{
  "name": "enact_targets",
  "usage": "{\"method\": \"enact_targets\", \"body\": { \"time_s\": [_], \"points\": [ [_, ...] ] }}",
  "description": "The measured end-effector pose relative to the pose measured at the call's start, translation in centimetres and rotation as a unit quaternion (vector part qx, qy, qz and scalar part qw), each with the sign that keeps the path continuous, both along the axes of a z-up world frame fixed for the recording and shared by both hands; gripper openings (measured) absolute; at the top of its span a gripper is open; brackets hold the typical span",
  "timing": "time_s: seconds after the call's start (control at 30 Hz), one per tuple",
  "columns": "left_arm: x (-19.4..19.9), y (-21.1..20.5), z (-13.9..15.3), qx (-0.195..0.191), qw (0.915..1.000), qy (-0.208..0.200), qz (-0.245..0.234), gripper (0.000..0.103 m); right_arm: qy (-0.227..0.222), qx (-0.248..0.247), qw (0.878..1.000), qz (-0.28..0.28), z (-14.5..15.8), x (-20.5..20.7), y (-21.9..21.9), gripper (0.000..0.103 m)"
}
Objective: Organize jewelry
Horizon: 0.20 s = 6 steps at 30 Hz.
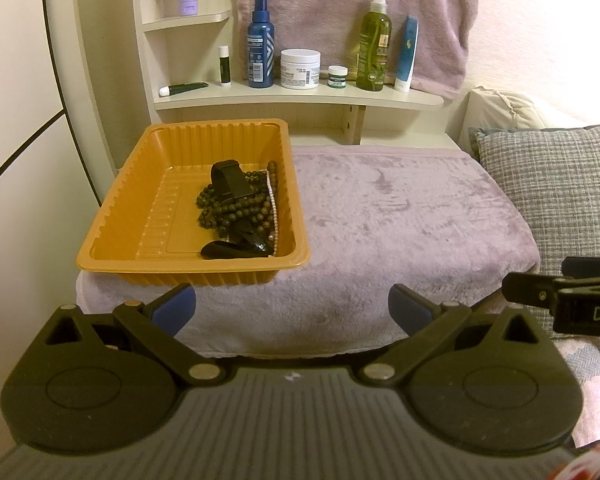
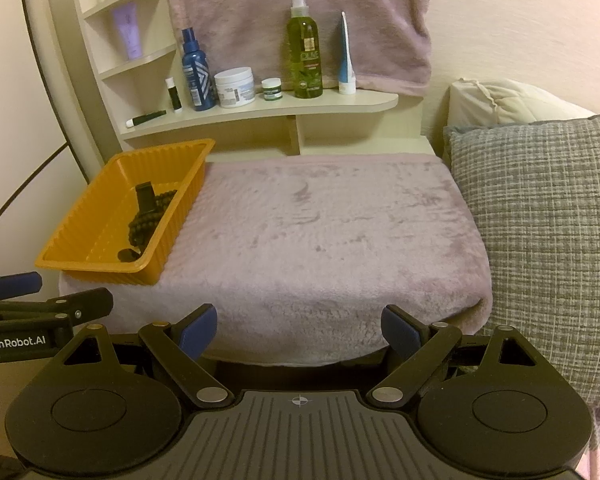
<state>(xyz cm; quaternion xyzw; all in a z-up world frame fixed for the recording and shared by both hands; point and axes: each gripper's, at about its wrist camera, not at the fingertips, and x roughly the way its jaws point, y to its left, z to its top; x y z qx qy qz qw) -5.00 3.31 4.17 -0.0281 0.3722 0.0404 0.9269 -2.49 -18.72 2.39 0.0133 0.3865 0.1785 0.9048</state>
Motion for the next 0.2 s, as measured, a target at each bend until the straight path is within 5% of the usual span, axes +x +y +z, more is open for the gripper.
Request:
{"method": "enact_targets", "body": {
  "time_s": [0.2],
  "points": [
    [0.05,-0.08,0.02,0.001,1.0,-0.005,-0.005,0.102,0.0,0.0,1.0,0.004,0.02,0.07,-0.12,0.089]
  ]
}}
